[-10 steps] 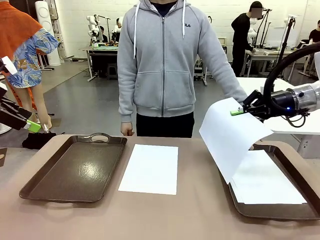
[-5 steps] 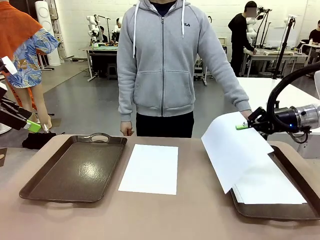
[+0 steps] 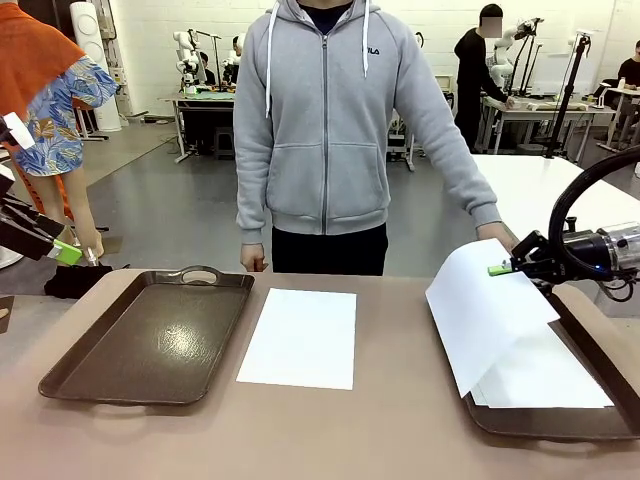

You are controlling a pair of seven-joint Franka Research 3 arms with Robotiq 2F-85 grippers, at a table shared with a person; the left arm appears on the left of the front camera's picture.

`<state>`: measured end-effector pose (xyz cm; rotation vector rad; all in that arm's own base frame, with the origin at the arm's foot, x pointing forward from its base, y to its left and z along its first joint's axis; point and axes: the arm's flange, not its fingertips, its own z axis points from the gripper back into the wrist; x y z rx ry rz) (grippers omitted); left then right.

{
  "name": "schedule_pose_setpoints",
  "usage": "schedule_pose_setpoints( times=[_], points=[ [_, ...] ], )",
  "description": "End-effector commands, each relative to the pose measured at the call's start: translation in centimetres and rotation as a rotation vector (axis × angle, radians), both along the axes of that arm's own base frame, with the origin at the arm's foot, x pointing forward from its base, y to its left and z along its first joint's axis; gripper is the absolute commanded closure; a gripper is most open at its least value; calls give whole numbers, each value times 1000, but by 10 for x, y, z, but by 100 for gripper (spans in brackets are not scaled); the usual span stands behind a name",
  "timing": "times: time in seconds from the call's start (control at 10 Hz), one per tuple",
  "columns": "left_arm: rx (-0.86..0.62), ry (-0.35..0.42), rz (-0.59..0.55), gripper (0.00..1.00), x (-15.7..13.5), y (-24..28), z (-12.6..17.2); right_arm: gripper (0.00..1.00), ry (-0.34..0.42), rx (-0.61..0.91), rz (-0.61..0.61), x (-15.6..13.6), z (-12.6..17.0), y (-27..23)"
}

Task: Sort the A4 documents.
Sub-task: Place the A4 Paper in the designated Handle tray.

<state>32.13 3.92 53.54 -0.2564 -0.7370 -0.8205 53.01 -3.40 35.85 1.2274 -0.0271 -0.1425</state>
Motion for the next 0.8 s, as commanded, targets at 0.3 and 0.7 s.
schedule_pose_setpoints(
  times=[0.3,0.7],
  points=[
    [-11,2,-4,0,0,1,-2,99,-25,-240,68,-2,8,-1],
    [-11,2,-4,0,0,1,-2,99,-43,-304,71,0,11,-11]
  ],
)
